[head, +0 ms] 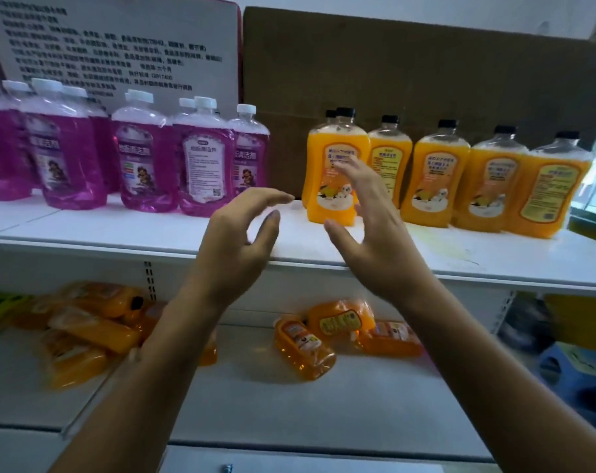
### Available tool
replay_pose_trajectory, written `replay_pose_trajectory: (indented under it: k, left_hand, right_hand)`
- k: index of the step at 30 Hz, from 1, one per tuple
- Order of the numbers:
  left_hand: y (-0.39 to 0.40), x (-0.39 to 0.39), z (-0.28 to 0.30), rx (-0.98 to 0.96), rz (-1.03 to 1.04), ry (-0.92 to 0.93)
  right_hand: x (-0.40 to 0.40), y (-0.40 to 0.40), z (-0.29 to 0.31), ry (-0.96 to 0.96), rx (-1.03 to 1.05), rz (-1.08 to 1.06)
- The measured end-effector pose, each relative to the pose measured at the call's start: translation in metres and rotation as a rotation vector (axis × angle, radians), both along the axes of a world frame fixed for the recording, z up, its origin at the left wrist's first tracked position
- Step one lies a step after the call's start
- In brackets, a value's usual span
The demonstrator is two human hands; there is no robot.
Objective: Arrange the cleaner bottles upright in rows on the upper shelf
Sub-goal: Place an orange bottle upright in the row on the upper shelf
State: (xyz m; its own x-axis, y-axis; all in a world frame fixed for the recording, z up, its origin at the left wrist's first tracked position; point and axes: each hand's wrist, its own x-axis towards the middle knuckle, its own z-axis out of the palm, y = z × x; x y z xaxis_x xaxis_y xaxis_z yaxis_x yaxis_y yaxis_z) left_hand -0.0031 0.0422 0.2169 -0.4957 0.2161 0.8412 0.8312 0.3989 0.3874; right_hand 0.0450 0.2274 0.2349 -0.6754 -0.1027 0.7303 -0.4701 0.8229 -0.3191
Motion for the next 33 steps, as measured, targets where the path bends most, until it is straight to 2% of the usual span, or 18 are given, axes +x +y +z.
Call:
replay_pose_trajectory:
  k: [2,4,6,8,12,18,24,26,28,31,33]
  left_hand:
    - [-0.014,0.020,-0.012,0.172,-0.028,0.064]
    - [-0.032,0.035,-0.033,0.210,-0.024,0.092]
    - [-0.059,0.041,-0.058,0.218,-0.002,0.052]
    - [-0.089,0.040,-0.082,0.225,0.024,-0.037]
    - [-0.147,0.036,-0.123,0.254,0.129,-0.247]
    - [-0.195,0.023,-0.152,0.293,0.204,-0.495]
    - [-0.218,-0.012,-0.191,0.303,0.185,-0.758]
    - [-0.218,-0.024,-0.207,0.245,0.180,-0.824]
    - [-0.220,-0.042,-0.221,0.109,0.152,-0.815]
    - [-0.217,-0.075,-0.237,-0.154,0.088,-0.774]
    - [-0.210,-0.096,-0.248,-0.421,0.132,-0.714]
  right_hand:
    - [0.017,-0.016,-0.013,-0.032,-0.185,0.173]
    - [0.033,-0.031,-0.025,-0.196,-0.349,0.397]
    - [0.041,-0.046,-0.040,-0.314,-0.361,0.545]
    - [0.038,-0.059,-0.058,-0.380,-0.344,0.601]
    - [0.012,-0.088,-0.096,-0.489,-0.376,0.568]
    - [-0.034,-0.132,-0.159,-0.782,-0.523,0.427]
    - [-0.069,-0.171,-0.222,-0.856,-0.679,0.212]
    - [-0.079,-0.186,-0.246,-0.843,-0.730,0.150]
    - [-0.093,-0.198,-0.270,-0.730,-0.627,0.061]
    - [-0.120,-0.208,-0.299,-0.579,-0.154,-0.064]
    - [-0.139,-0.213,-0.308,-0.550,0.134,-0.115]
